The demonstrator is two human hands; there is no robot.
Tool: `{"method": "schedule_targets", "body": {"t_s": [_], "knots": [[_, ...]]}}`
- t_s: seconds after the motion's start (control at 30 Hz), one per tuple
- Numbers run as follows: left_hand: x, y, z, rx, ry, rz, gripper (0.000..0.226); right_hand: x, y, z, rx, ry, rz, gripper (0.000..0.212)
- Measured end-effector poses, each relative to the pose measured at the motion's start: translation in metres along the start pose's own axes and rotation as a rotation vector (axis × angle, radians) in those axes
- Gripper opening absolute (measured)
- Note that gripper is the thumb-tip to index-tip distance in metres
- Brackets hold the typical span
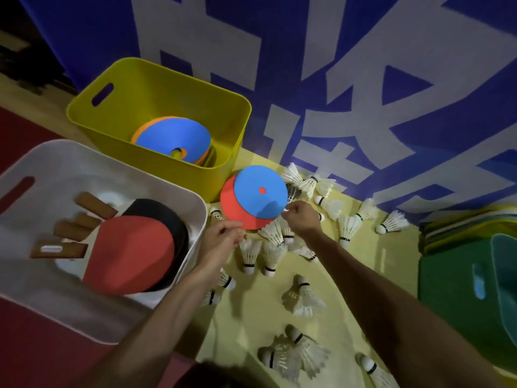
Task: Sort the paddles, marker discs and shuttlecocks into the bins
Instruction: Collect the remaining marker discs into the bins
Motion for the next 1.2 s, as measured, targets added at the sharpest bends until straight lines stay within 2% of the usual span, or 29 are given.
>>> {"method": "schedule_targets", "body": {"t_s": [0.13,0.3,0.37,0.5,0.57,0.63,0.83,0.93,1.1,1.2], "knots": [[-0.010,0.002,-0.006,0.018,-0.016,0.029,0.015,-0.027,0.002,0.000,0.076,0.073,0.049,0.038],[-0.029,0.008,-0.013,-0.026,-0.028,0.054,0.019,-0.047,0.022,0.005,0.193,0.140,0.033,0.064],[-0.038,0.011,-0.022,-0.016,-0.063,0.082,0.029,-0.051,0.030,0.006,0.192,0.122,0.073,0.066],[-0.044,0.020,-0.026,0.029,-0.104,0.142,0.024,-0.055,0.030,0.004,0.122,0.153,0.088,0.068],[-0.043,0.024,-0.021,0.049,-0.108,0.146,0.029,-0.056,0.025,0.002,0.067,0.173,0.084,0.064],[-0.044,0.026,-0.021,0.043,-0.106,0.166,0.035,-0.056,0.019,0.000,-0.019,0.151,0.105,0.051],[-0.045,0.033,-0.016,0.075,-0.092,0.179,0.051,-0.043,-0.009,-0.004,-0.482,-0.025,0.199,0.014],[-0.047,0.036,-0.015,0.126,-0.057,0.205,0.035,-0.031,-0.029,0.002,-0.649,-0.102,0.175,0.015],[-0.056,0.042,-0.007,0.131,-0.037,0.247,0.035,-0.006,-0.056,0.024,-0.743,-0.154,0.245,0.017],[-0.056,0.051,0.003,0.078,-0.013,0.192,0.016,0.005,-0.061,0.039,-0.746,-0.121,0.278,0.016]]}}
Point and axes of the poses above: each hand's wrist, its own x-axis away from the middle knuckle, its own y-axis out of the palm, z = x × y, the point moved 1 cm from there along -x, towards the middle knuckle, and after that the axes turned 5 degrees about -z, right-handed, at the moved point
